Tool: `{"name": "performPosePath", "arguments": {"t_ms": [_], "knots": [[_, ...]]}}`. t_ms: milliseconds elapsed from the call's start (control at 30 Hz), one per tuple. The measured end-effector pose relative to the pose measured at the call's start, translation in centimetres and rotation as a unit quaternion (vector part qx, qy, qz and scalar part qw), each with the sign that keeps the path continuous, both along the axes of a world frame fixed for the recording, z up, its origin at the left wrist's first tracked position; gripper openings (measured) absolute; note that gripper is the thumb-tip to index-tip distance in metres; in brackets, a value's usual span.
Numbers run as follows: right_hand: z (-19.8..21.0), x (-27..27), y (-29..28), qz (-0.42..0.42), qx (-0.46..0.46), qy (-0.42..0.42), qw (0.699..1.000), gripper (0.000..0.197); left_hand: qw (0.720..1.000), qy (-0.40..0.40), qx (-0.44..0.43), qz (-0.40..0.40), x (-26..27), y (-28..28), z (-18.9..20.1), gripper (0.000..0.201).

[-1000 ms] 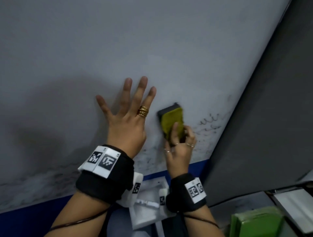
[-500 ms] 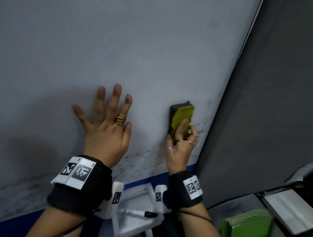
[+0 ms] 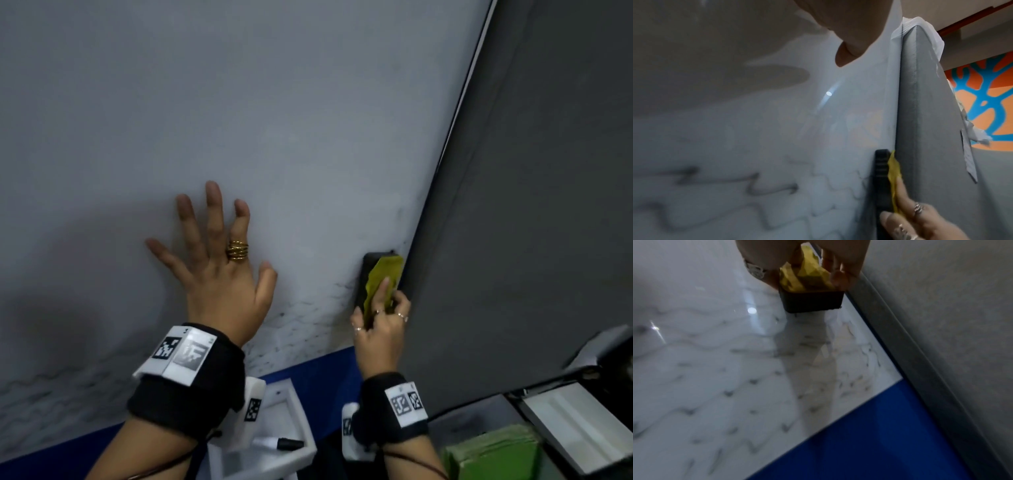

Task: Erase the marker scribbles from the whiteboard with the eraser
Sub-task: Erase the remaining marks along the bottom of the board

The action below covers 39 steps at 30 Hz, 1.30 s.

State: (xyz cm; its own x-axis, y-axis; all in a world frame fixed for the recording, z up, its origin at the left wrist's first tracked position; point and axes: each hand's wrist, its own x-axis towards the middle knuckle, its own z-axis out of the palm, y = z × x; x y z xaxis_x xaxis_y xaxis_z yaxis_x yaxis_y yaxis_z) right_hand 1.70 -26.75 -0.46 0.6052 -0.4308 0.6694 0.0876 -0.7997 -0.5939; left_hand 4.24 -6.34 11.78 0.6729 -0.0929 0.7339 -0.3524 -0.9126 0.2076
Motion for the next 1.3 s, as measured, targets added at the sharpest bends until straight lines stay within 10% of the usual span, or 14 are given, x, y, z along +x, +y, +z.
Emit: {"name": "performPosePath", "arguments": {"t_ms": [267, 633, 800, 1067, 1300], "knots": [[7.2, -0.5, -3.0, -0.042, -0.062, 0.025, 0.997, 0.073, 1.0, -0.003, 0.017, 0.014, 0.1, -0.7, -0.4, 0.088], [3.7, -2.4, 3.5, 0.001, -0.15, 0.093, 0.984, 0.071, 0.999, 0.009, 0.042, 0.018, 0.5, -0.5, -0.7, 0.086], [7.1, -1.0, -0.5, -0.057, -0.054, 0.065, 0.995, 0.073, 0.998, 0.005, 0.062, 0.017, 0.5, 0.1, -1.1, 0.084], [0.5, -3.2, -1.0, -0.048, 0.048, 0.182, 0.981, 0.076, 0.998, 0.002, 0.055, 0.009, 0.7, 0.0, -1.2, 0.085], [5.4, -1.6, -3.8, -0.066, 0.037, 0.146, 0.986, 0.067, 0.998, -0.004, 0.058, 0.006, 0.4, 0.1, -1.2, 0.09]]}}
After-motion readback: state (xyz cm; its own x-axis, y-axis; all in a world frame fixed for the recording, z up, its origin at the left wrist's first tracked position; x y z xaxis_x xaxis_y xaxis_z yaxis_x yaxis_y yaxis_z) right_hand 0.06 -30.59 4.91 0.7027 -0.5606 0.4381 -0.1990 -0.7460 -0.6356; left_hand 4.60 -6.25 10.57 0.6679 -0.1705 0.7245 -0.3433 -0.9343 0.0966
